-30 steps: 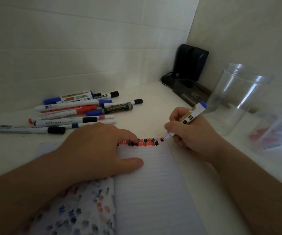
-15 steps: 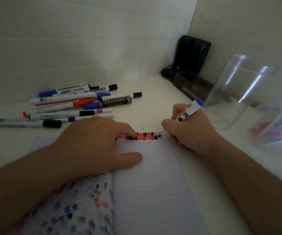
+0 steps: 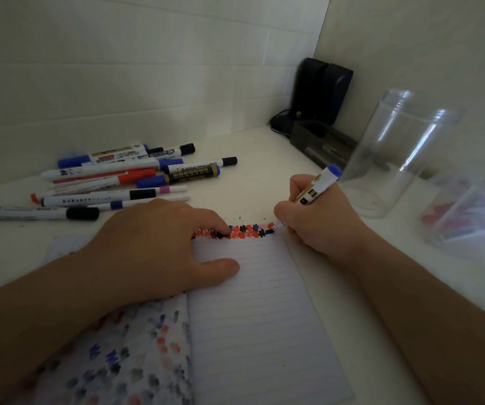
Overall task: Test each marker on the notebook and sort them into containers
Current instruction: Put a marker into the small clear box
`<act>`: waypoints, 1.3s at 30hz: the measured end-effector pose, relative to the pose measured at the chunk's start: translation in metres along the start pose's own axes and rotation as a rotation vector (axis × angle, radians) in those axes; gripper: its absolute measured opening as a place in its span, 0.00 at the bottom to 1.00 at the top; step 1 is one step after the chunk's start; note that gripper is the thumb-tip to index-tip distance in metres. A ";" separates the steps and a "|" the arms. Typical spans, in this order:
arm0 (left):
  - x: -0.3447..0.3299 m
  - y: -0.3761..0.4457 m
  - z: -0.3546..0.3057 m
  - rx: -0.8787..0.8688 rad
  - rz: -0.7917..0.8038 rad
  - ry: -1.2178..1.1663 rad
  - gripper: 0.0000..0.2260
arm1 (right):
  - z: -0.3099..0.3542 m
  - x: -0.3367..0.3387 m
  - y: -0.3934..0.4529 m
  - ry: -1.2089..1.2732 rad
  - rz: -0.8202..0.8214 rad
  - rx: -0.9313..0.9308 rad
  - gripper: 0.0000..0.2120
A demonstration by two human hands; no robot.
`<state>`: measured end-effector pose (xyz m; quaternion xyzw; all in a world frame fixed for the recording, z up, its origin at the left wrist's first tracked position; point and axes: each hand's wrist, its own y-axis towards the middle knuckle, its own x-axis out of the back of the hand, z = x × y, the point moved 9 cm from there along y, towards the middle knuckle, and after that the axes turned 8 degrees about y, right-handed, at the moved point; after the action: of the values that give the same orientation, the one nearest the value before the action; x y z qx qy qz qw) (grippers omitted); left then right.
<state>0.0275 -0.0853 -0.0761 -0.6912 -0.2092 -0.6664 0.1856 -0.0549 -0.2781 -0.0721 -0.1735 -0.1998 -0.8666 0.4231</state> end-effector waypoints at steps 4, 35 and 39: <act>-0.001 0.000 0.001 0.002 0.006 0.004 0.32 | -0.003 0.001 0.000 0.074 0.002 -0.022 0.14; -0.068 0.036 0.088 0.125 -0.053 -0.374 0.19 | 0.023 -0.023 -0.014 0.907 0.353 -0.072 0.07; -0.034 0.024 0.043 -0.082 -0.219 -0.458 0.05 | 0.028 -0.037 -0.025 0.988 0.442 -0.159 0.04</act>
<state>0.0756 -0.0837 -0.1115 -0.8043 -0.2922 -0.5165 0.0317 -0.0497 -0.2256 -0.0706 0.1851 0.1301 -0.7477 0.6243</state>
